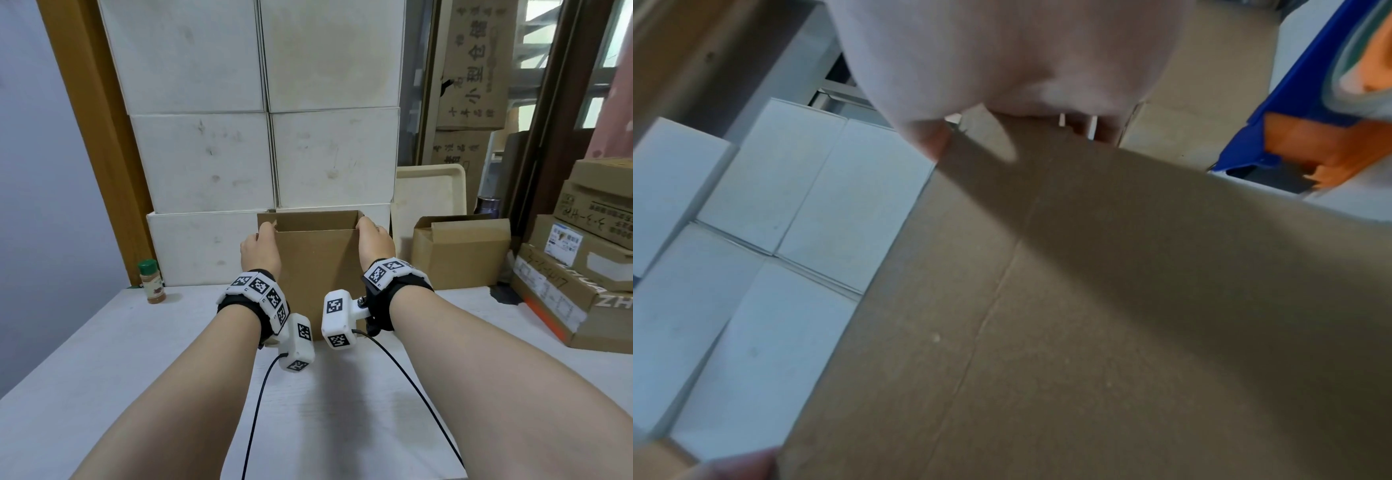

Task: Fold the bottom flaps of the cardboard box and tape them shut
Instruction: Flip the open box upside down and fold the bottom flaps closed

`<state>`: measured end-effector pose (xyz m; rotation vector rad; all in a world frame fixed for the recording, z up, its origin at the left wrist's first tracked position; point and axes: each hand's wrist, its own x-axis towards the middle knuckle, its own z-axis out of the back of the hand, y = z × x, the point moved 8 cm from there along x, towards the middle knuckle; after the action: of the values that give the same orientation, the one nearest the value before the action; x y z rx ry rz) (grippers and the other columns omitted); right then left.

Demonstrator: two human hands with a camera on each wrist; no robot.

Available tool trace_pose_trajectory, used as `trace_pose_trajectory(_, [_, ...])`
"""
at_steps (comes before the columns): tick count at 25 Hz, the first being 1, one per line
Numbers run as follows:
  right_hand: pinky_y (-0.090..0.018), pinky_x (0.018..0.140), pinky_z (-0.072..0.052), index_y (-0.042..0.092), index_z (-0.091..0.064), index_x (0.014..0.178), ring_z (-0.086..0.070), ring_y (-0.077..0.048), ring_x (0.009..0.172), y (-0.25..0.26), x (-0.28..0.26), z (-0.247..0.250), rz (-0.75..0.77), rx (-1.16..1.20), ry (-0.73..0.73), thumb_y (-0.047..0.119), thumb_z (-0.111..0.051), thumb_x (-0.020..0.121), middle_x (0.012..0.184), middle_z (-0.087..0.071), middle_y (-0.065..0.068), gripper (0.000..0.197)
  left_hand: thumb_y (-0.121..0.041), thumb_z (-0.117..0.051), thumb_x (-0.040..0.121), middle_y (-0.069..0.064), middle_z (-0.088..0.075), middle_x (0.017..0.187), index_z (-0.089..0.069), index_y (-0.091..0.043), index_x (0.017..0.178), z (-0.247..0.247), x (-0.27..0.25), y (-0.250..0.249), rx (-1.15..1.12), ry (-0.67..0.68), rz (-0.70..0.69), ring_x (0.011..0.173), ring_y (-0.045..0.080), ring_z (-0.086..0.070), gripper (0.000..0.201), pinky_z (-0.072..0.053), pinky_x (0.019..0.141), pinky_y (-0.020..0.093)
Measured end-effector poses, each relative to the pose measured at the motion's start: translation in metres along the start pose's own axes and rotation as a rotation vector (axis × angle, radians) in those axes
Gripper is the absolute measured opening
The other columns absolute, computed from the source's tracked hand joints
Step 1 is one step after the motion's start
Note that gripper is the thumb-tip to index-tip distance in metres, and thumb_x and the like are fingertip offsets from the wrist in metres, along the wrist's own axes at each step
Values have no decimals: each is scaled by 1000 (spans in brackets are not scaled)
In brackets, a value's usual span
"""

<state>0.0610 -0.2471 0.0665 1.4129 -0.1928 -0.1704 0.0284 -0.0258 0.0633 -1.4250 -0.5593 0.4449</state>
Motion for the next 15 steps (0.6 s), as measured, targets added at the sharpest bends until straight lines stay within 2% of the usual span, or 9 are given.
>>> trace_pose_trajectory(2, [-34,78,-36,13,-51,91,-46,-22,76,1,0,-1,2,11,9,37,-37,89,78,-48,-1,29,-29,-36,88,6,-39,77,-36,-12,70,0,-2,0,-10,25,20,78,23,-33,25,-26,63,32])
trace_pose_trajectory(4, [-33,74,-35,11,-49,85,-41,-17,65,2,0,-2,0,15,14,36,-37,89,74,-45,0,29,-34,-39,86,5,-38,77,-39,-11,77,0,-4,2,-25,51,54,72,23,-33,24,-24,58,31])
trace_pose_trajectory(6, [-33,71,-33,9,-44,77,-37,-17,61,3,-1,-1,-3,16,15,36,-38,88,70,-41,0,29,-40,-40,82,4,-42,78,-43,-11,78,1,-3,3,-14,66,73,72,24,-36,30,-28,61,32])
trace_pose_trajectory(8, [-33,69,-32,9,-39,74,-35,-19,62,4,-1,-1,-4,6,13,35,-38,88,68,-38,-1,30,-47,-39,70,6,-51,84,-50,-13,74,0,3,4,0,93,88,82,27,-45,36,-36,73,37])
trace_pose_trajectory(10, [-33,69,-30,10,-35,70,-33,-20,63,4,-2,-1,-1,0,11,35,-38,88,67,-36,-2,31,-47,-39,59,7,-55,89,-52,-18,68,-2,10,6,4,132,102,90,28,-47,33,-39,83,41])
trace_pose_trajectory(12, [-33,68,-30,11,-33,69,-33,-20,64,4,-2,-1,-2,6,9,35,-38,88,66,-35,-1,32,-44,-40,55,6,-51,88,-48,-21,62,-4,17,8,-3,172,104,87,26,-43,25,-35,79,40])
trace_pose_trajectory(15, [-32,67,-30,11,-33,65,-32,-19,59,4,-3,-1,-4,17,10,36,-39,90,65,-35,-1,36,-41,-42,53,1,-51,86,-50,-20,71,-7,16,6,-55,229,100,79,22,-43,28,-35,74,36])
